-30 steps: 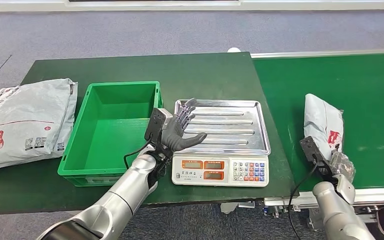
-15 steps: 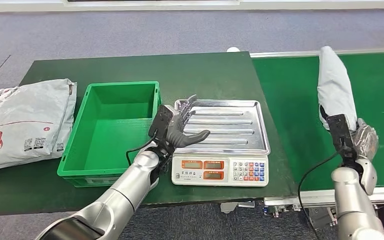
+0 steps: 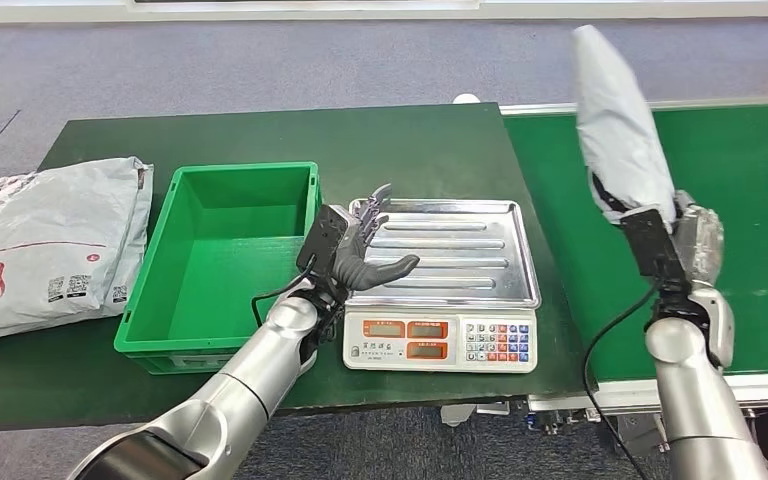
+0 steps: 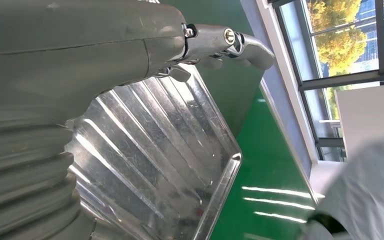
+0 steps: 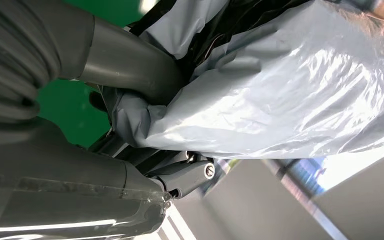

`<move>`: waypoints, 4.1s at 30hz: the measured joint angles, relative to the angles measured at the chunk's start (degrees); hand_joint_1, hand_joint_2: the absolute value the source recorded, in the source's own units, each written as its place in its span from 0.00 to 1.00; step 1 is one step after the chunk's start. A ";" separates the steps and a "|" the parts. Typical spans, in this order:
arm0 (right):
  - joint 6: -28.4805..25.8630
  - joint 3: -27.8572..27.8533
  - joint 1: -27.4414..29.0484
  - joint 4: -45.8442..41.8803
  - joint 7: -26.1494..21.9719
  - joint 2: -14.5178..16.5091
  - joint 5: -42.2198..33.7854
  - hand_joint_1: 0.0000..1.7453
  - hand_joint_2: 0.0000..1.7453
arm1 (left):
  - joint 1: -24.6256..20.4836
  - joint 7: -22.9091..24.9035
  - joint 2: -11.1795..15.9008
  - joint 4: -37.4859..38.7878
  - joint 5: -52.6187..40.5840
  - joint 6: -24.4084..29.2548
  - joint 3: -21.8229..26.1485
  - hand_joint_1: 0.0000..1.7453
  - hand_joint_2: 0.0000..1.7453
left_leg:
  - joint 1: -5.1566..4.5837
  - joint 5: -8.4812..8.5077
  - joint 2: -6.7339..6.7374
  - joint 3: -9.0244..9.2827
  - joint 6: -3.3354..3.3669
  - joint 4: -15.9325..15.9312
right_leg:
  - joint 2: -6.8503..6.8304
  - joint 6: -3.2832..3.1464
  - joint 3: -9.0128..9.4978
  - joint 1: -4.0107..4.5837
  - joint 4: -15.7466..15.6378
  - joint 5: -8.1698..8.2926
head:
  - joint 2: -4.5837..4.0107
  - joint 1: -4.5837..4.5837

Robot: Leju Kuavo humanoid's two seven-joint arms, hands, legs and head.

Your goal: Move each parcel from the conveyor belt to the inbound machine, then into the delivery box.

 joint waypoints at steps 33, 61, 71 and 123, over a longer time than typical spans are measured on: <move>6.79 30.08 6.25 -10.40 2.30 8.08 2.38 0.20 1.00 | 0.23 -1.06 1.17 -1.67 1.88 1.89 0.00 0.00 1.00 | 0.14 0.06 -0.15 -0.09 -0.09 -0.02 | -0.16 -0.13 -0.11 0.13 0.01 -0.09 | 0.00 0.00; 13.92 17.10 6.35 -11.89 -6.63 4.22 -26.40 0.00 1.00 | 2.13 -5.41 1.96 -0.96 1.85 8.18 0.98 0.00 1.00 | 0.09 0.05 -0.11 -0.10 -0.07 0.01 | -0.14 -0.08 -0.10 0.09 0.00 -0.04 | 0.00 0.00; 15.91 11.37 2.84 -0.83 -11.96 3.53 -45.04 0.00 1.00 | 2.12 -6.77 1.83 -0.85 -6.41 11.64 0.45 0.00 1.00 | 0.08 0.04 -0.11 -0.10 -0.06 0.02 | -0.13 -0.08 -0.11 0.07 0.00 -0.04 | 0.00 0.00; 22.24 7.46 -11.24 28.36 -17.21 8.21 -45.57 0.00 1.00 | -10.34 15.18 -1.39 4.89 -56.58 5.09 -36.57 1.00 1.00 | 0.02 0.14 -0.13 -0.05 -0.01 0.02 | -0.12 0.05 -0.04 0.01 0.00 0.06 | 0.00 0.00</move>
